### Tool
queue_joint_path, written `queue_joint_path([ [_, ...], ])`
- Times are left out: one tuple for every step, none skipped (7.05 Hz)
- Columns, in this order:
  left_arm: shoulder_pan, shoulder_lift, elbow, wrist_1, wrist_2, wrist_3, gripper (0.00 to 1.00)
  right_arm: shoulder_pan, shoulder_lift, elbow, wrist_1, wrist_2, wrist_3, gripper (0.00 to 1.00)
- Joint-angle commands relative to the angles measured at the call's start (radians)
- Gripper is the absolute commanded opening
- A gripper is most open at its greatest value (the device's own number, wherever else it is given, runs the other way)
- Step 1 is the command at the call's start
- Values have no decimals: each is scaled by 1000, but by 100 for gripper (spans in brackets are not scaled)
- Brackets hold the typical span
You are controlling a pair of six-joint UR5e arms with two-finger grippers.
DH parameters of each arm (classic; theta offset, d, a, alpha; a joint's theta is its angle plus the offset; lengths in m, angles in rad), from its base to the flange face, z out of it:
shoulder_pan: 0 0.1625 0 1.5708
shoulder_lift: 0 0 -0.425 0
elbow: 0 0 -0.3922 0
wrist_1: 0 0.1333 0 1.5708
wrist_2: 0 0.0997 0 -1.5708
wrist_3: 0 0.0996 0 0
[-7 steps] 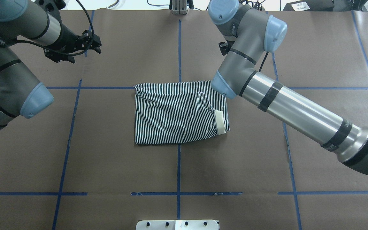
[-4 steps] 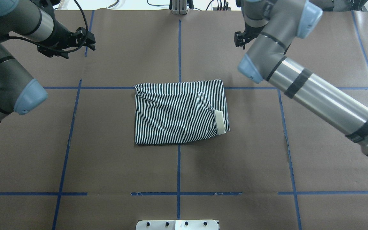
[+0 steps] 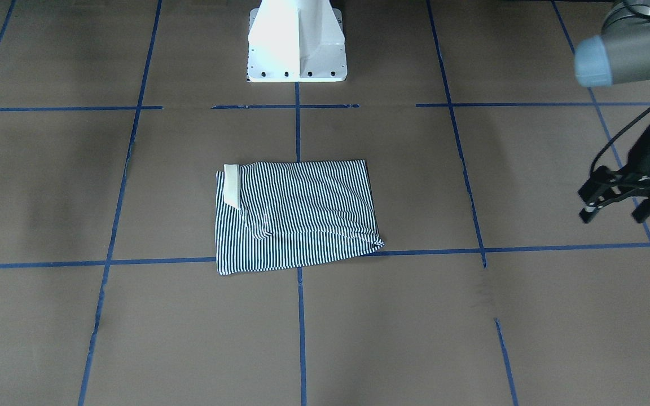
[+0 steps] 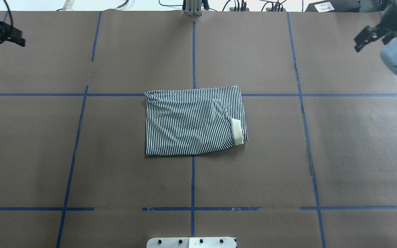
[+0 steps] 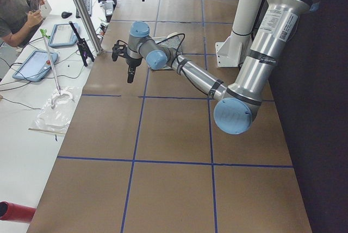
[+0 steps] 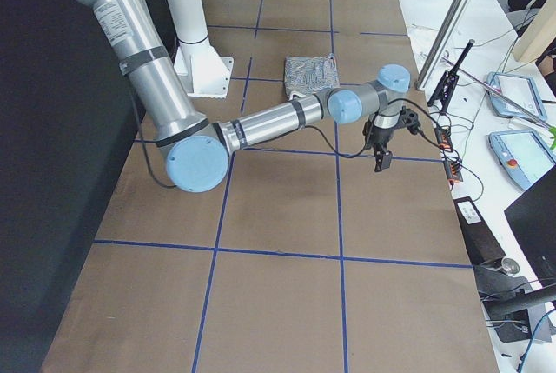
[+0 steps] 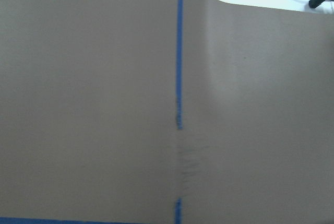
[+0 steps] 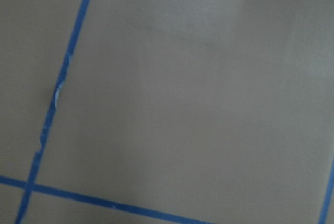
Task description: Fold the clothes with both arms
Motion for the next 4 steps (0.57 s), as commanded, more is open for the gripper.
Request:
queue_joint_path([
  [-201,107,5,97,-33,453,100,207,-233,2,-1,115,-346,100],
  [-249,108,13,180,-30,647,100,273,-274,1,-10,121,-396,100],
  [-265,110,22,226,-30,714,100,303,-306,10,-12,133,-397,100],
  [-265,127,30,254,-33,710,100,306,-332,17,8,136,-398,100],
])
